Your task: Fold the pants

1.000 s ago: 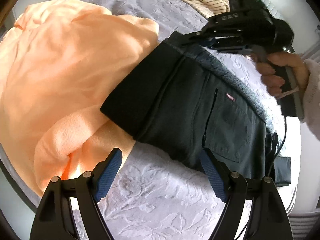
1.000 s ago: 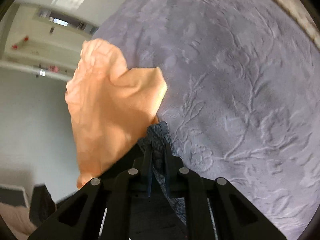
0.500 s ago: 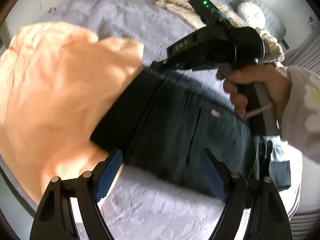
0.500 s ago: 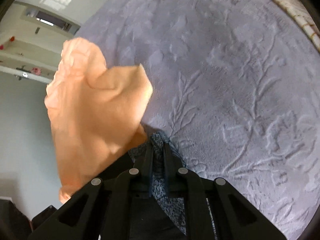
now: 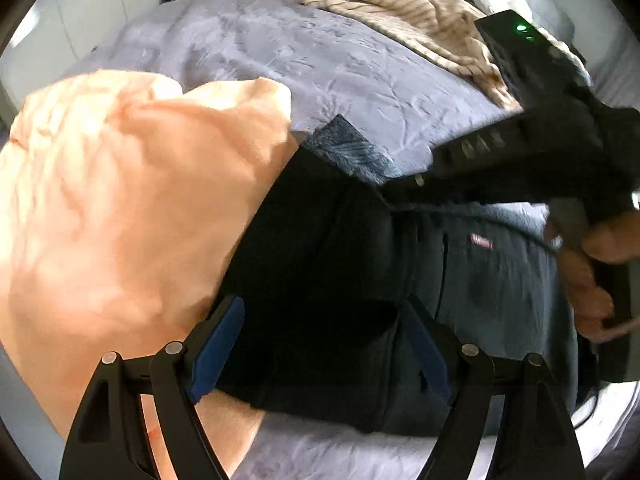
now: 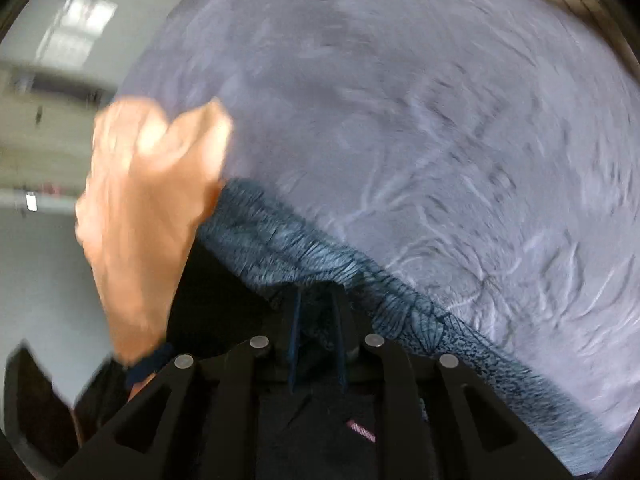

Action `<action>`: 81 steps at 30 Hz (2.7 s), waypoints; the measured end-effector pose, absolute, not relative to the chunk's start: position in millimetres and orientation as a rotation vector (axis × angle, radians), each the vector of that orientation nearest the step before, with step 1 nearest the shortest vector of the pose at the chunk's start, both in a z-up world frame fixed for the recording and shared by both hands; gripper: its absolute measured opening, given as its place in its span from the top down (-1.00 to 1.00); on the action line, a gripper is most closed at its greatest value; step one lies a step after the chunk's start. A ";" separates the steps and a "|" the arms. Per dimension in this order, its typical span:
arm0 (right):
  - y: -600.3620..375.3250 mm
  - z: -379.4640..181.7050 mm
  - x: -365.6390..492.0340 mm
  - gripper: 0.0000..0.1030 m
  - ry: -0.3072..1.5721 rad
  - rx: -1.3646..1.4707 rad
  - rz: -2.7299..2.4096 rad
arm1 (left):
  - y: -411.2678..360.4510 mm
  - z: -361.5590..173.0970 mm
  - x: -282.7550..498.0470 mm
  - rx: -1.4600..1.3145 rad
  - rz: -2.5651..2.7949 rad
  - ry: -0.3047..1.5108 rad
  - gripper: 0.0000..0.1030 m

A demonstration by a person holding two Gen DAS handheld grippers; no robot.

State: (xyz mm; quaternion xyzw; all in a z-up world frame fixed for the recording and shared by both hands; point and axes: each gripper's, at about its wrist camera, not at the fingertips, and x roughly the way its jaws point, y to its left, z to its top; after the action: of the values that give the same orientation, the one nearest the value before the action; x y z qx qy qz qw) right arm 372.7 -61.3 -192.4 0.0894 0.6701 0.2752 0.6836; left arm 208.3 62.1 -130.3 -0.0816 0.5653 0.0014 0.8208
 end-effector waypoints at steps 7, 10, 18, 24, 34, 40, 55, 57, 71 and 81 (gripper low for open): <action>-86.4 -159.3 360.4 0.33 1.484 0.209 0.613 | 69.5 -119.1 199.3 -0.222 0.001 1.215 -0.59; -104.1 -145.3 342.2 0.15 1.471 0.222 0.604 | 64.8 -115.9 194.6 -0.213 0.009 1.218 -0.59; -142.3 -147.6 283.9 0.14 1.527 0.237 0.531 | 54.7 -107.5 183.0 -0.204 0.012 1.228 -0.59; -161.7 -151.9 248.7 0.09 1.557 0.229 0.490 | 45.7 -103.9 170.0 -0.259 -0.038 1.250 -0.59; -189.2 -152.0 224.0 -0.15 1.557 0.182 0.412 | 22.2 -113.3 166.3 -0.260 -0.073 1.320 -0.59; -208.3 -153.8 212.6 -0.40 1.549 0.195 0.381 | 21.5 -122.7 166.4 -0.301 -0.072 1.361 -1.00; -201.3 -159.3 201.8 -0.48 1.542 0.169 0.392 | 53.9 -139.0 163.8 -0.582 -0.098 1.383 -1.00; -201.0 -160.0 203.0 -0.48 1.542 0.174 0.397 | 56.9 -130.3 166.0 -0.658 -0.164 1.325 -1.00; -204.4 -163.6 202.7 -0.48 1.552 0.184 0.411 | 65.5 -139.2 170.4 -0.757 -0.221 1.246 -1.00; -197.7 -167.3 204.7 -0.51 1.557 0.165 0.421 | 73.8 -169.6 188.4 -0.849 -0.166 1.251 -1.00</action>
State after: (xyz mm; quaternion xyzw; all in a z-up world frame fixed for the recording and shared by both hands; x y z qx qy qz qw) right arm 204.7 -197.7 -167.3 0.0737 0.6961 0.1884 0.6889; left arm 188.4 73.8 -169.6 -0.3848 0.5671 -0.0753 0.7244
